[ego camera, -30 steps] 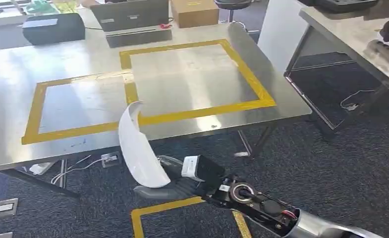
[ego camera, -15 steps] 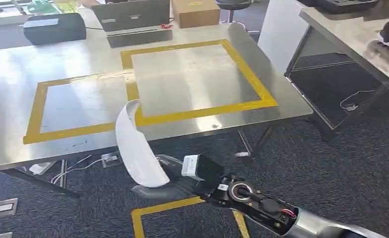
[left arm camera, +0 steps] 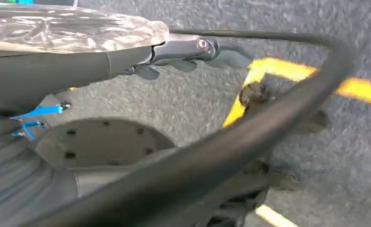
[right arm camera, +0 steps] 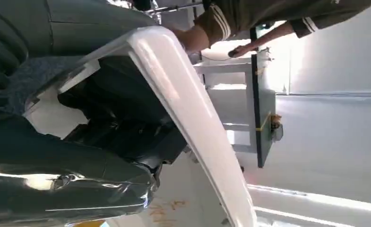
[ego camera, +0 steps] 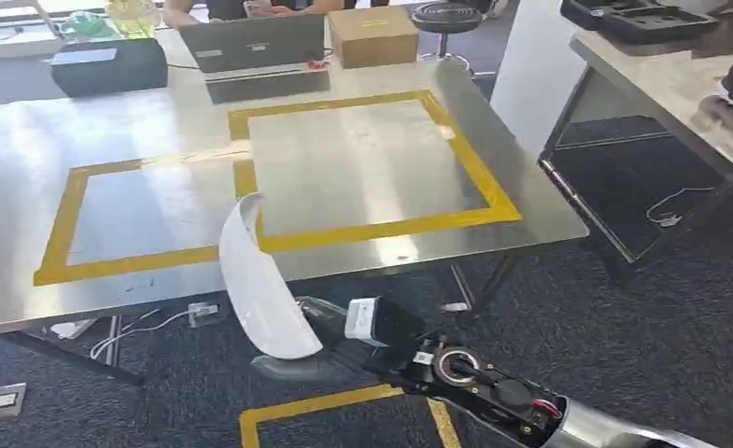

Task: Take the parts from the cabinet and place them on the table.

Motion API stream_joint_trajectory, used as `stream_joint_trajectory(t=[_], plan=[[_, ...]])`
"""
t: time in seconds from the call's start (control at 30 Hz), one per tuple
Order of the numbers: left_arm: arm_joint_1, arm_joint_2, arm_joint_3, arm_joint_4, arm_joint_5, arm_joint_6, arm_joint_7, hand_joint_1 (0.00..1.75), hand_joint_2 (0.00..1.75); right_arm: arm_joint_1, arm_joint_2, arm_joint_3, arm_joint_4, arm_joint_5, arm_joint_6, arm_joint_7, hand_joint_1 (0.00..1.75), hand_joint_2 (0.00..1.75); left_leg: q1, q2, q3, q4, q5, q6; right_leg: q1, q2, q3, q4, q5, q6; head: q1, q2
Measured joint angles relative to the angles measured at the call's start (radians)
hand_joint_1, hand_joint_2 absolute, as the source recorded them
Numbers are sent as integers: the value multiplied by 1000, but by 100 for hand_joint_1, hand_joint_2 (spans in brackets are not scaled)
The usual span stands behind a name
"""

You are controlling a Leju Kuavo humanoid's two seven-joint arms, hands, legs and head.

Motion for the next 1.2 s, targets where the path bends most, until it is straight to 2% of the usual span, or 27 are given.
stream_joint_trajectory(t=[0.03,0.1,0.13,0.17,0.2,0.27,0.3,0.33,0.37,0.4,0.47,0.5,0.53,0.57,0.63,0.7,0.77,0.8,0.83,0.87,0.9,0.93,0.97,1.0,1.07,1.1,1.2], plan=[[-2,0,0,0,0,0,0,0,175,7,0,2,0,2,0,3,171,175,-1,0,-7,0,-1,-5,-4,8,-2,17,21,-24,-12,0],[-3,5,0,0,1,0,0,0,175,6,0,1,0,2,2,2,171,175,1,0,1,-5,-1,-14,-2,9,2,20,13,-36,-22,0],[-4,2,-1,0,2,0,1,0,175,5,0,1,0,2,5,1,171,175,3,5,-17,33,9,-17,-3,11,14,10,9,-42,-27,0],[-4,2,-1,0,2,0,1,0,175,3,0,2,0,2,5,0,171,175,3,6,-61,104,15,-13,-1,9,26,3,7,-46,-38,0],[-5,2,-1,0,2,0,2,0,175,3,0,1,0,2,6,0,171,175,-1,7,-119,188,-2,-12,1,6,39,-6,3,-52,-41,0],[-4,1,-1,0,4,1,6,0,175,5,0,3,2,2,8,1,171,175,-8,7,-223,321,-67,-7,12,5,66,-25,-7,-62,-43,0],[-1,0,-1,0,5,2,8,0,175,5,0,5,3,2,10,2,171,175,-12,6,-258,345,-83,0,18,7,82,-33,-13,-66,-43,0],[0,0,-1,0,7,3,8,0,175,5,0,6,4,1,10,2,171,175,-18,6,-271,326,-73,9,23,10,100,-39,-21,-69,-44,0],[1,0,-1,0,7,5,9,0,175,4,0,6,4,0,11,2,171,175,-26,6,-265,270,-39,20,29,12,120,-45,-32,-72,-45,0],[1,0,-1,0,7,5,11,0,175,2,0,7,4,0,11,2,171,175,-34,5,-247,189,18,36,35,13,142,-51,-44,-74,-46,0],[2,2,-1,0,7,7,11,0,175,-5,0,8,4,-1,14,2,171,175,-55,2,-214,24,181,70,40,13,183,-60,-70,-74,-46,0],[3,3,-1,0,7,8,11,0,175,-5,0,8,7,-2,14,2,171,175,-64,-1,-210,22,163,68,47,17,201,-62,-82,-69,-43,0],[3,2,-1,0,7,9,12,0,175,-8,0,8,7,-2,14,0,171,175,-65,0,-195,21,164,66,46,16,192,-72,-95,-65,-48,0],[0,0,-1,0,7,10,12,0,175,-9,0,10,7,-2,15,3,171,175,-64,-2,-186,20,153,67,46,13,216,-63,-90,-60,-44,0],[1,-1,-1,0,8,11,12,0,175,-16,0,11,6,-2,15,3,171,175,-60,-2,-158,9,138,77,45,5,175,15,-69,-45,-42,0],[1,1,-1,0,8,11,12,0,175,-18,0,11,7,-2,15,2,171,175,-59,1,-133,7,118,86,45,-6,92,170,-68,-38,-38,0],[0,1,-1,0,7,11,12,0,175,-16,0,12,7,-2,15,2,171,175,-60,1,-114,7,98,89,43,-6,-1,280,-154,-34,-34,0],[1,0,-1,0,7,11,12,0,175,-15,0,12,8,-2,15,2,171,175,-60,0,-100,8,86,88,43,-6,-30,298,-200,-34,-32,0],[1,0,-1,0,7,11,12,0,175,-15,0,13,8,-2,15,3,171,175,-62,0,-83,8,74,88,44,-6,-44,284,-217,-35,-29,0],[3,0,-1,0,8,11,13,0,175,-15,0,13,8,-2,15,3,171,175,-63,-1,-65,8,61,89,48,-6,-45,241,-199,-38,-26,0],[4,-1,-1,0,8,11,13,0,175,-15,0,13,9,-2,15,3,171,175,-67,-1,-45,7,48,89,50,-7,-35,172,-148,-45,-22,0],[4,-2,-1,0,8,11,13,0,175,-15,0,13,8,-2,15,3,171,175,-69,0,-28,7,36,88,56,-8,-25,96,-68,-61,-18,0],[8,-8,-1,0,8,11,13,0,175,-15,0,13,10,-2,15,3,171,175,-68,0,-25,4,29,86,67,-13,-24,20,53,-80,-18,0],[4,-9,-1,0,10,11,12,0,175,-14,-2,13,11,-5,16,1,171,175,-74,-4,-18,16,21,80,74,-9,-38,-19,77,-87,-28,0],[-1,-9,-1,0,10,11,12,0,175,-16,-2,15,12,-9,17,2,171,175,-75,-2,-15,16,13,72,74,-12,-24,-21,71,-98,-27,0],[-1,-8,-1,0,10,11,12,0,175,-18,-2,15,12,-10,17,1,171,175,-73,-3,-14,9,7,77,74,-10,-14,-20,76,-91,-26,0],[-1,-8,-2,0,10,11,12,0,175,-23,-2,16,14,-11,16,-2,171,175,-73,0,-12,8,7,77,74,-8,-13,-20,70,-93,-28,0]])
